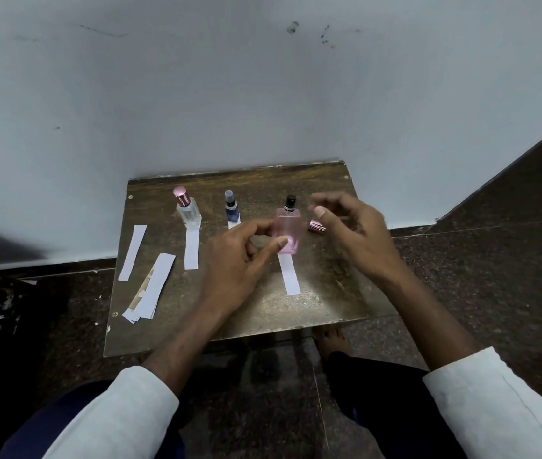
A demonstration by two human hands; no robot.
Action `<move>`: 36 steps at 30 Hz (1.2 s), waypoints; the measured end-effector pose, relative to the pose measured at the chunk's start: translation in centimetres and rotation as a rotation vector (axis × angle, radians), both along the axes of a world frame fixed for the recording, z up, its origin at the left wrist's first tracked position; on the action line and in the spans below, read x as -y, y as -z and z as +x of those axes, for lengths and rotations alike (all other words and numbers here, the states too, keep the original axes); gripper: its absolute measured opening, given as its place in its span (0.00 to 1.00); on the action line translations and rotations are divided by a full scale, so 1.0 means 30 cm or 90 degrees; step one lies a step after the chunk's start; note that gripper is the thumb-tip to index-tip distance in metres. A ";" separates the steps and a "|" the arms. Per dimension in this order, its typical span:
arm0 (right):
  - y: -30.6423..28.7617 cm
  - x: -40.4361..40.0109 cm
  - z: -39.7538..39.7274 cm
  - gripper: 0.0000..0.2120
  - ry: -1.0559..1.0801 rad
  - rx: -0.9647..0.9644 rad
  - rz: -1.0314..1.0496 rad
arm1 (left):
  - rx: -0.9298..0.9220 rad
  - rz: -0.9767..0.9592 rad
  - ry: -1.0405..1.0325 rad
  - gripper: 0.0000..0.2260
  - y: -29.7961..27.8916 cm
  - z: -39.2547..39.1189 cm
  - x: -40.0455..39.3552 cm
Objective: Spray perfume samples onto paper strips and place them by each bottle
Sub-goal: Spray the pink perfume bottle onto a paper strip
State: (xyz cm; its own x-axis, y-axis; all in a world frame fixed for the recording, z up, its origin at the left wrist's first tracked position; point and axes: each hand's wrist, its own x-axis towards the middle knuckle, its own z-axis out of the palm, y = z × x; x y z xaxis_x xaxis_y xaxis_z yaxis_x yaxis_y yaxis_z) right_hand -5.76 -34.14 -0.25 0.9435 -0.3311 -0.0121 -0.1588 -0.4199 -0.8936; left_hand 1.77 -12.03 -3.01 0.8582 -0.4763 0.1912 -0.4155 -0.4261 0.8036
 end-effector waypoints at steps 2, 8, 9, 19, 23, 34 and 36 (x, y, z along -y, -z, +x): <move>0.005 -0.037 -0.024 0.18 -0.101 -0.036 0.087 | -0.036 -0.026 0.034 0.11 -0.007 -0.018 0.013; 0.013 -0.093 -0.054 0.13 -0.092 -0.012 0.212 | -0.081 -0.033 0.096 0.12 0.007 -0.038 0.036; 0.016 -0.096 -0.061 0.12 -0.086 -0.007 0.206 | -0.059 -0.031 0.098 0.11 0.007 -0.038 0.034; -0.011 -0.106 -0.158 0.06 0.078 0.068 0.138 | 0.059 0.199 0.002 0.19 0.073 -0.016 0.024; -0.037 -0.168 -0.208 0.04 0.134 0.066 0.247 | 0.026 0.200 -0.004 0.19 0.069 -0.015 0.046; -0.009 -0.213 -0.238 0.19 0.084 0.039 0.536 | 0.064 0.207 0.004 0.04 0.043 -0.001 0.044; -0.018 -0.221 -0.246 0.16 0.079 0.047 0.462 | 0.030 0.167 -0.004 0.04 0.028 -0.014 0.011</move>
State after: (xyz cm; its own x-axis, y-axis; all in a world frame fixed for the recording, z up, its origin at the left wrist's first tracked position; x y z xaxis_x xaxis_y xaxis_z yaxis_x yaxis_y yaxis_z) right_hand -13.14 -27.51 0.29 0.9066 -0.3680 -0.2064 -0.0954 0.2977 -0.9499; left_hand 1.37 -12.37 -3.85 0.8541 -0.5100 0.1017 -0.4470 -0.6200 0.6448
